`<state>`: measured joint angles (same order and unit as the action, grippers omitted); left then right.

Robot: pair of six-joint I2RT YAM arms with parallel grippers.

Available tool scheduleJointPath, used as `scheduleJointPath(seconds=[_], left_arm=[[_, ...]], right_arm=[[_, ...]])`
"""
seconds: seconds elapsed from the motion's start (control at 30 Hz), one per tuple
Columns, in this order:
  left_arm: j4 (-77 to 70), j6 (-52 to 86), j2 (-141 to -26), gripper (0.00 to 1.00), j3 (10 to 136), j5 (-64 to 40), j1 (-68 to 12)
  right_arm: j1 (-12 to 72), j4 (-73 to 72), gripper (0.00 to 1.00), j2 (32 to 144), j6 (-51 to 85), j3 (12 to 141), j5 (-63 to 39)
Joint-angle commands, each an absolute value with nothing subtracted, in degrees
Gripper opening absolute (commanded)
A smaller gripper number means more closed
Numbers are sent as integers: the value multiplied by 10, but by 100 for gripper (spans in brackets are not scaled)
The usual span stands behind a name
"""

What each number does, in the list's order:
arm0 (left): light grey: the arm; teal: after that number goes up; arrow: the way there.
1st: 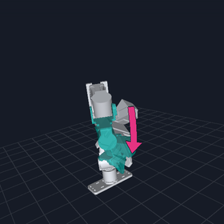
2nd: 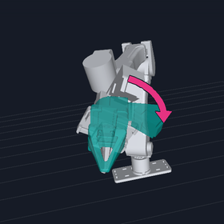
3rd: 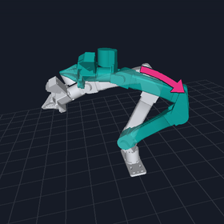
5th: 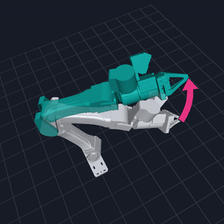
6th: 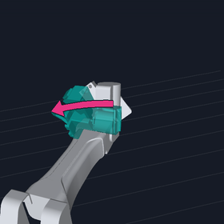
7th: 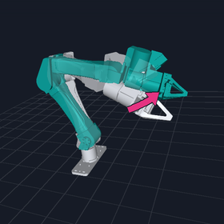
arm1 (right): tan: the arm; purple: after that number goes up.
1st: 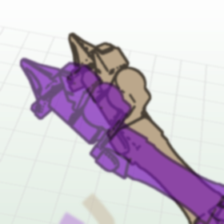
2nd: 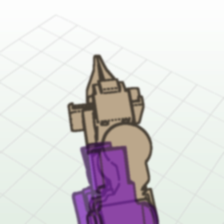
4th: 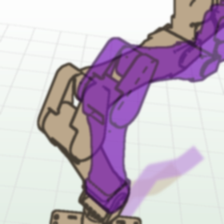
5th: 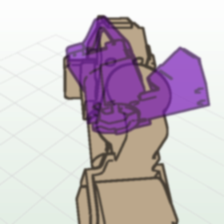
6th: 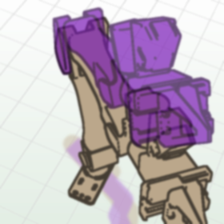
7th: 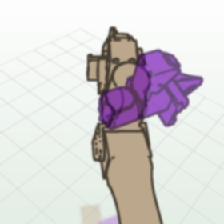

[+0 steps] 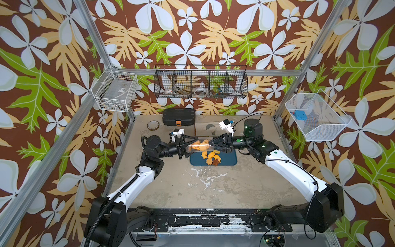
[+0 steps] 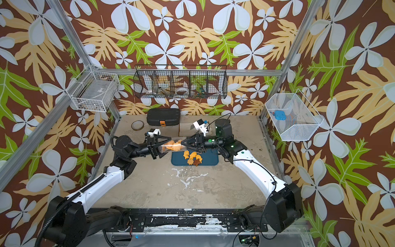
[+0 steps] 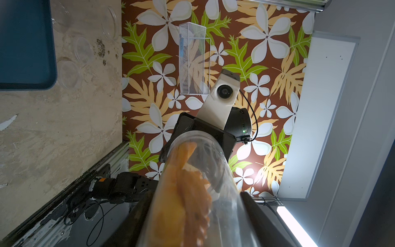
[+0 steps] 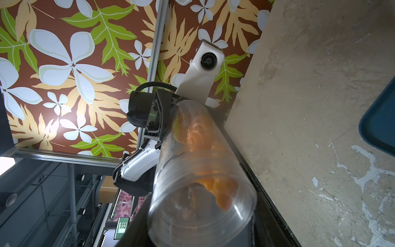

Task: Pour the cookies out of the jar
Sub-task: Unscrew the lid from the jar.

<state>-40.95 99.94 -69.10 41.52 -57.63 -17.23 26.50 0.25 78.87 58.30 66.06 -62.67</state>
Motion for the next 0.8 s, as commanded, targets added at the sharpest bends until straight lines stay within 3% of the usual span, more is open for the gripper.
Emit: scheduleJointPath(seconds=[0.0,0.3,0.57,0.77], left_arm=[[-432,1011,-692,50,419,-575,-172],[-496,1066,-696,50,408,-572,-172],[-527,1102,-703,50,411,-579,-173],[-497,1092,-698,50,411,-589,-172]], right_arm=[[264,-32,40,785,552,670,-658],[244,-2,38,787,408,717,-625],[244,-11,38,754,190,706,-566],[258,4,32,728,-31,684,-506]])
